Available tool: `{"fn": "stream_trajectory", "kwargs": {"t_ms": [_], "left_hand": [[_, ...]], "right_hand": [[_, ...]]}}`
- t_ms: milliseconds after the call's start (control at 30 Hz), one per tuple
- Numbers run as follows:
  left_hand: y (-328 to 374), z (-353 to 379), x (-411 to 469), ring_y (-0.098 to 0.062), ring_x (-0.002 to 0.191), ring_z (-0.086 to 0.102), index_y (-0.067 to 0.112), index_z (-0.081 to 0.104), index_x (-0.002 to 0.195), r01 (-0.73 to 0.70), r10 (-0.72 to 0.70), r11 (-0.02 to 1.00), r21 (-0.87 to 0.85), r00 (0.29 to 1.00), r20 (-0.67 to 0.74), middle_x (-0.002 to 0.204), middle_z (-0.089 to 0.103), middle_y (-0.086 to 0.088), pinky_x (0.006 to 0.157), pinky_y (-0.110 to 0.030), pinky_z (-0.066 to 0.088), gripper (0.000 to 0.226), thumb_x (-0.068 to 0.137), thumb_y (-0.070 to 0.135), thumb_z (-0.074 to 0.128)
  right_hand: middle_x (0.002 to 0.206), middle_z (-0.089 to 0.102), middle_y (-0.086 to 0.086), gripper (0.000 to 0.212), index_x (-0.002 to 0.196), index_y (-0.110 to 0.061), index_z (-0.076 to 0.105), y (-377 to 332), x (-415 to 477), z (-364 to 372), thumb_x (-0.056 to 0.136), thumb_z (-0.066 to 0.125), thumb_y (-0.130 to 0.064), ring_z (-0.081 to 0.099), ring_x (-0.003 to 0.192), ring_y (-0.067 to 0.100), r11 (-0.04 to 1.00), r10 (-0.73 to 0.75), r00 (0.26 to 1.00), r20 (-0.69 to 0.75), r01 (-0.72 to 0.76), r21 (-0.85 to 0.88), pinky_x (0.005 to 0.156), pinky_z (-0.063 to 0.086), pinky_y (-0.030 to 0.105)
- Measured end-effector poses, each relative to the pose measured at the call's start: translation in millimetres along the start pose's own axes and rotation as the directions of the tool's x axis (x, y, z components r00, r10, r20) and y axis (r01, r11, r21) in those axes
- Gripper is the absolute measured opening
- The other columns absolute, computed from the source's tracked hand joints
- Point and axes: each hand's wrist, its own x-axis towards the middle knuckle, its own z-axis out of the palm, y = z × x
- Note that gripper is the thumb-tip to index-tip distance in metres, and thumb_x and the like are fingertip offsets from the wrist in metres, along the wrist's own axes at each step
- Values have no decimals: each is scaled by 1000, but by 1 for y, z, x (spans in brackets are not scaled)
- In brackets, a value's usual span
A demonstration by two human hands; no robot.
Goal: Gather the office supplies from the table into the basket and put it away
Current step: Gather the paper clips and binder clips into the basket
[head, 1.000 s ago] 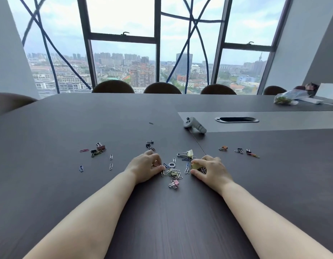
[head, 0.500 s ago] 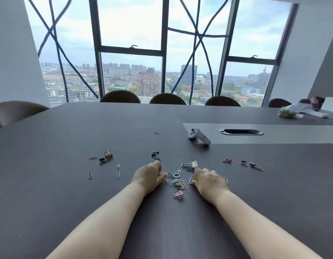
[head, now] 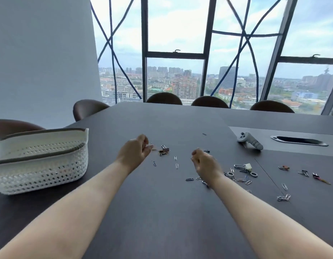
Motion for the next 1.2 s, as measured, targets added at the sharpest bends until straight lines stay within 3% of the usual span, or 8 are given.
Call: {"fn": "stream_trajectory", "kwargs": {"t_ms": [167, 300, 467, 567, 700, 867, 1033, 1200], "left_hand": [[-55, -97, -7, -33, 70, 61, 7, 51, 92, -19, 50, 989, 145, 976, -211, 75, 64, -11, 63, -35, 44, 24, 89, 30, 56], [-106, -160, -10, -24, 67, 55, 9, 50, 94, 91, -13, 959, 267, 960, -281, 74, 57, -2, 61, -30, 42, 25, 91, 34, 51], [-163, -184, -14, -21, 68, 59, 12, 63, 87, 198, -176, 945, 259, 979, -107, 69, 59, 1, 63, -28, 39, 35, 92, 42, 46], [-172, -184, -16, -13, 66, 57, 18, 69, 89, 203, -221, 962, 184, 972, 80, 66, 59, 8, 76, -31, 45, 42, 92, 48, 39], [-175, -193, -20, -17, 82, 56, 18, 70, 88, 172, -199, 967, 190, 971, 132, 69, 57, 8, 92, -36, 42, 55, 93, 52, 28], [-181, -197, -26, -14, 65, 55, 10, 57, 68, 159, -184, 961, 228, 979, 93, 63, 57, 0, 80, -35, 46, 64, 91, 57, 20], [-190, -200, -26, -14, 67, 60, 14, 55, 73, 69, -101, 976, 208, 984, 149, 76, 65, -4, 72, -35, 49, 46, 84, 57, 44], [-199, -211, -34, -4, 53, 41, 23, 36, 51, 19, -40, 917, 397, 998, 44, 56, 42, 10, 57, -28, 34, 59, 80, 73, 23]], "right_hand": [[83, 63, -5, 12, 102, -14, 54, -99, 23, 19, 92, 52, -19, 59, 81, 23, 958, -144, 988, -62, 155, 242, 69, 42, 28], [88, 64, -1, 10, 100, -16, 54, -158, 23, 41, 91, 52, -20, 58, 79, 23, 911, -283, 957, -68, 291, 291, 71, 51, 39], [93, 65, -2, 12, 103, -17, 55, -194, 8, 65, 93, 50, -21, 55, 80, 20, 887, -387, 922, -29, 380, 261, 71, 45, 33], [92, 65, -4, 12, 103, -17, 56, -205, 6, 67, 92, 50, -20, 58, 83, 21, 885, -399, 917, -17, 390, 256, 71, 44, 31], [94, 65, -4, 13, 103, -17, 57, -221, 7, 67, 92, 52, -21, 58, 83, 20, 879, -409, 911, -46, 407, 249, 74, 46, 33], [94, 67, -2, 13, 103, -18, 56, -238, 1, 73, 92, 52, -23, 58, 82, 20, 868, -426, 904, -46, 423, 261, 73, 47, 34], [90, 65, -5, 14, 104, -18, 57, -240, -4, 84, 92, 53, -24, 57, 82, 19, 880, -406, 914, -31, 399, 257, 67, 45, 29], [85, 63, -4, 12, 100, -16, 57, -245, 0, 94, 90, 56, -23, 57, 77, 21, 869, -401, 913, -68, 403, 287, 70, 48, 37]]}}
